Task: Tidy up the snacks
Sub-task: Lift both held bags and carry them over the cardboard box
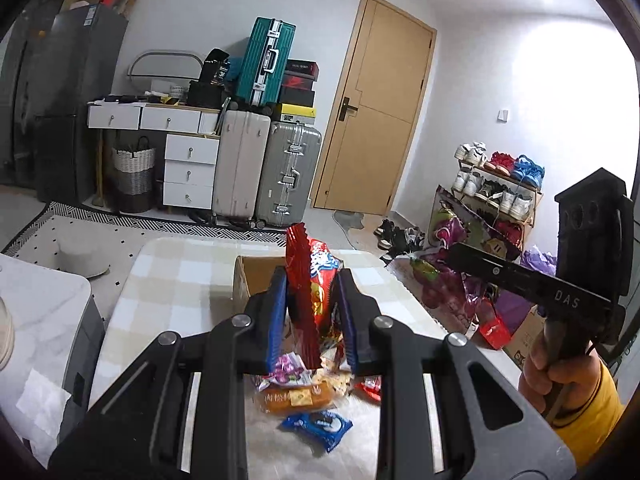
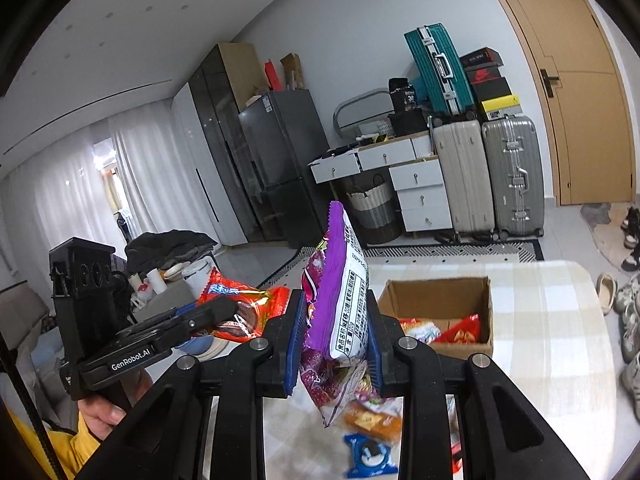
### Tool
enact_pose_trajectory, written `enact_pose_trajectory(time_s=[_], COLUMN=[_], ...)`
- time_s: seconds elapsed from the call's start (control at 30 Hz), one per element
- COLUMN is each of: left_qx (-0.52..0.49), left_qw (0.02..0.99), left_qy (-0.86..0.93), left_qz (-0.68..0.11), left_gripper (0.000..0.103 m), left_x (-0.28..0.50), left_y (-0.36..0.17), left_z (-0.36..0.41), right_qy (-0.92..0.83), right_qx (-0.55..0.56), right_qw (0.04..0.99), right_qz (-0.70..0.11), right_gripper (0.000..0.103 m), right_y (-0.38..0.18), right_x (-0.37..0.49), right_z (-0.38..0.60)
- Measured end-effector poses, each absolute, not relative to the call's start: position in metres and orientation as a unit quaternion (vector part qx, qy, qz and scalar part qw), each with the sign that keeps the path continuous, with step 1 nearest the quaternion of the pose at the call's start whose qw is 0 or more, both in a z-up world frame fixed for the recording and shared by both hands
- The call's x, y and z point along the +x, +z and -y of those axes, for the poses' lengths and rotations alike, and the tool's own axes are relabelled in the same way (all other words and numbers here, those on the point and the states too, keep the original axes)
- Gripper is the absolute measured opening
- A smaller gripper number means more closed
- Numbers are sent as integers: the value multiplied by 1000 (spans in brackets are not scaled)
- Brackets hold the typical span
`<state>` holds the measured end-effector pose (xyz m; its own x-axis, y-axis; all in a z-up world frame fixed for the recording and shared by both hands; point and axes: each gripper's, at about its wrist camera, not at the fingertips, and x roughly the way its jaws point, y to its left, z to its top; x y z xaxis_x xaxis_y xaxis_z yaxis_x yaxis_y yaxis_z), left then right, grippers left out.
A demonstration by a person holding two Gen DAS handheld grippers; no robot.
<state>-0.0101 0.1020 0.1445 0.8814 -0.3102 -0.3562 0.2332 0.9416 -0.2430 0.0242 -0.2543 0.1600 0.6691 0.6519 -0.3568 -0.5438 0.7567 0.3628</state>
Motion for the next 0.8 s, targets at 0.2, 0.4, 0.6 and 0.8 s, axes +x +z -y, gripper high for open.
enact_pose_trajectory(time_s=[0.2, 0.4, 0.6, 0.8], left_qx=[-90, -82, -81, -72], left_qw=[964, 960, 953, 944], left_qy=[-135, -130, -126, -118], left_qz=[-210, -233, -263, -300], left_gripper=[21, 21, 21, 21], left_x=[28, 99, 175, 248], left_y=[149, 135, 116, 86], left_z=[-98, -69, -53, -37], right_qy=[328, 316, 303, 285], right_qx=[109, 99, 94, 85], right_qw=[907, 910, 908, 903], right_qz=[-238, -250, -273, -309], right_gripper=[27, 27, 27, 27], right_y=[163, 159, 146, 116], right_x=[50, 91, 147, 203], right_z=[252, 248, 243, 236])
